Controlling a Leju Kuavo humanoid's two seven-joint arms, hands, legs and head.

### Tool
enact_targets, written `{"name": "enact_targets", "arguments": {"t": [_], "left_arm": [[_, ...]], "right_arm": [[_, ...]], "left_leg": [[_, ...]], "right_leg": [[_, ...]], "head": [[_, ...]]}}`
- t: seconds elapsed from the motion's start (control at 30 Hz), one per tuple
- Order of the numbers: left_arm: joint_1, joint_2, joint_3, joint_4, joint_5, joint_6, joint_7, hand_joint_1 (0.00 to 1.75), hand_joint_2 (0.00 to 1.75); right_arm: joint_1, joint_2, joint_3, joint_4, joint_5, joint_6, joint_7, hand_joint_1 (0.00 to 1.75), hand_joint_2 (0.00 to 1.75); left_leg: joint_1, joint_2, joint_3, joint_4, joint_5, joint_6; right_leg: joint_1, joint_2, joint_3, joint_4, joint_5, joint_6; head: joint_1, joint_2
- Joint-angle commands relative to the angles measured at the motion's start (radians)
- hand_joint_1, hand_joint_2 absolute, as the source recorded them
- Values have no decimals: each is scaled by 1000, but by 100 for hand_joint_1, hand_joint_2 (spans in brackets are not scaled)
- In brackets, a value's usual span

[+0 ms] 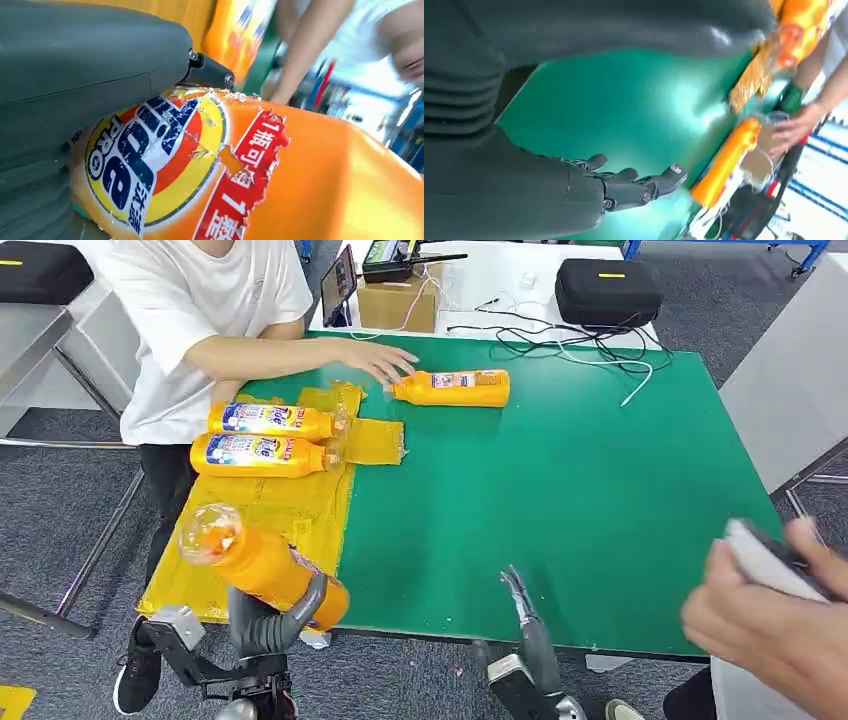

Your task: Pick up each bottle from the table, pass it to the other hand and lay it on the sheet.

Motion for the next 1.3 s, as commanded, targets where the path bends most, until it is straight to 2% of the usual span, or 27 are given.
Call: {"name": "enact_targets", "arguments": {"t": [0.03,0.2,0.27,0.37,0.47,0.6,0.7,0.83,0.93,1.0,1.03,1.07,1.1,1.27,1.3], "left_arm": [[-137,-62,213,314,-684,249,15,175,175],[-306,-68,454,530,-1070,249,63,175,175],[-340,-31,422,602,-1065,249,89,175,175],[-388,47,341,704,-1233,246,264,175,175],[-457,109,286,819,-1350,249,382,175,175],[-533,137,260,937,-1377,211,447,175,175],[-576,157,240,1009,-1411,156,510,175,175],[-600,163,254,1059,-1382,85,533,175,175],[-601,167,255,1065,-1377,88,526,175,175],[-617,177,235,1096,-1405,47,566,175,175],[-623,175,244,1100,-1387,7,563,127,175],[-628,169,271,1099,-1337,-43,534,0,175],[-632,168,283,1096,-1297,-97,503,0,175],[-636,169,283,1095,-1297,-99,504,0,175],[-640,176,287,1099,-1253,-178,476,0,175]], "right_arm": [[18,29,-60,-39,16,1,-21,0,0],[-45,32,-80,-34,27,51,-42,0,0],[-47,34,-87,-49,26,62,-35,0,0],[-56,39,-102,-37,35,90,-33,0,0],[-77,55,-105,-20,34,121,-49,0,0],[-93,70,-100,-11,34,131,-52,0,0],[-100,76,-99,-6,32,136,-53,0,0],[-104,82,-102,-3,27,143,-54,0,0],[-106,84,-102,-1,27,143,-54,0,0],[-107,85,-105,-1,23,149,-55,0,0],[-108,87,-107,0,22,151,-56,0,0],[-110,88,-109,1,23,151,-56,0,0],[-114,89,-111,5,24,152,-56,0,0],[-115,88,-112,5,24,152,-56,0,0],[-118,89,-113,12,23,154,-56,0,0]], "left_leg": [[1,-1,4,-2,0,-2],[0,1,3,-2,1,-2],[0,2,4,-1,1,-2],[1,3,5,-2,1,-3],[1,2,6,-2,1,-3],[2,5,6,-1,0,-3],[1,3,5,-1,1,-2],[2,6,7,-1,1,-3],[1,5,9,-1,1,-3],[2,4,12,-2,1,-3],[1,3,14,-2,1,-2],[1,3,14,-2,1,-3],[1,2,14,-2,1,-3],[1,4,15,-3,4,-5],[1,2,16,-3,4,-6]], "right_leg": [[1,-1,5,-1,0,-2],[0,0,3,-1,1,-2],[0,2,4,-1,1,-2],[1,0,5,-1,1,-3],[1,-1,6,-1,1,-3],[2,2,6,0,1,-3],[1,0,4,0,1,-2],[2,3,6,0,1,-3],[1,3,8,0,1,-3],[1,3,12,0,1,-3],[0,2,13,0,1,-3],[1,3,13,0,1,-3],[0,2,14,1,1,-3],[2,5,15,0,4,-5],[1,3,16,0,4,-5]], "head": [[0,0],[0,0],[0,0],[0,0],[0,0],[0,0],[0,0],[0,0],[0,0],[0,0],[0,0],[0,0],[0,0],[0,0],[0,0]]}}
